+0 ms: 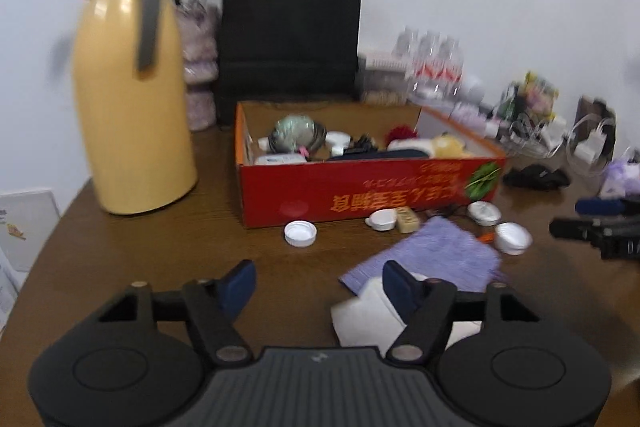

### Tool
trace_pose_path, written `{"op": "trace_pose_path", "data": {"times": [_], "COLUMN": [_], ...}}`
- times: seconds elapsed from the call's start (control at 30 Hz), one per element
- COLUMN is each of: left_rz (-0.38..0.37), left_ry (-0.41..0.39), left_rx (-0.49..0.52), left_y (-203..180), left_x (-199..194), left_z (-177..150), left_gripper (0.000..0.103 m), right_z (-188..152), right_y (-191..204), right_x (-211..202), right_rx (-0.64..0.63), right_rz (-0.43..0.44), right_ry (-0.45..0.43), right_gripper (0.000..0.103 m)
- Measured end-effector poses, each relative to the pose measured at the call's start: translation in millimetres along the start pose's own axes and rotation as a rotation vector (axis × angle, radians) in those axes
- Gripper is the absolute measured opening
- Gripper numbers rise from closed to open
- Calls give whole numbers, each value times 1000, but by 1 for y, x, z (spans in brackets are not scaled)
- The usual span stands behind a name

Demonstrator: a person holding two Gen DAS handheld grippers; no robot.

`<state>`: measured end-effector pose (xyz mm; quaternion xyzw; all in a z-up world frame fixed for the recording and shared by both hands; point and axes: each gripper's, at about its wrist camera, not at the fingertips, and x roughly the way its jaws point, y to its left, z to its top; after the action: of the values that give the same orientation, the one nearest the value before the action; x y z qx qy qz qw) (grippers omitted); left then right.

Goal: Organize objects
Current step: 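Grasp the clear plastic lid with the left tool while the right tool grasps the white round disc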

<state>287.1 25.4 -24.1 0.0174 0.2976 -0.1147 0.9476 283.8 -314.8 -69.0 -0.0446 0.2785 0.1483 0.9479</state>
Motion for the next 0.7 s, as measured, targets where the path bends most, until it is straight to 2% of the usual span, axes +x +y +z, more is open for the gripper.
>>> {"op": "trace_pose_path", "data": {"times": [0.2,0.27,0.4,0.43,0.5,0.53,0.6,0.7], "left_rz": [-9,2,-8,-6,-5,-13,-21,52], "left_ry": [94,108,107,96,78,78,84,75], "left_rx": [-18,-20,-30,-40,-57,-49,-39,-62], "left_y": [14,16,19,21,23,22,19,16], "left_x": [75,90,109,111,113,113,110,94], "left_z": [21,24,26,26,26,25,25,23], "left_gripper": [64,64,61,57,44,26,27,27], "right_z": [20,22,15,13,10,11,11,14], "right_y": [-11,-14,-18,-18,-21,-22,-23,-21], "right_x": [75,92,112,114,112,111,108,87], "right_rx": [-2,12,25,25,46,50,59,52], "right_rz": [-21,-19,-14,-6,8,11,11,-18], "right_ry": [60,87,116,121,112,110,94,46], "right_gripper": [69,60,49,43,42,41,40,40]}}
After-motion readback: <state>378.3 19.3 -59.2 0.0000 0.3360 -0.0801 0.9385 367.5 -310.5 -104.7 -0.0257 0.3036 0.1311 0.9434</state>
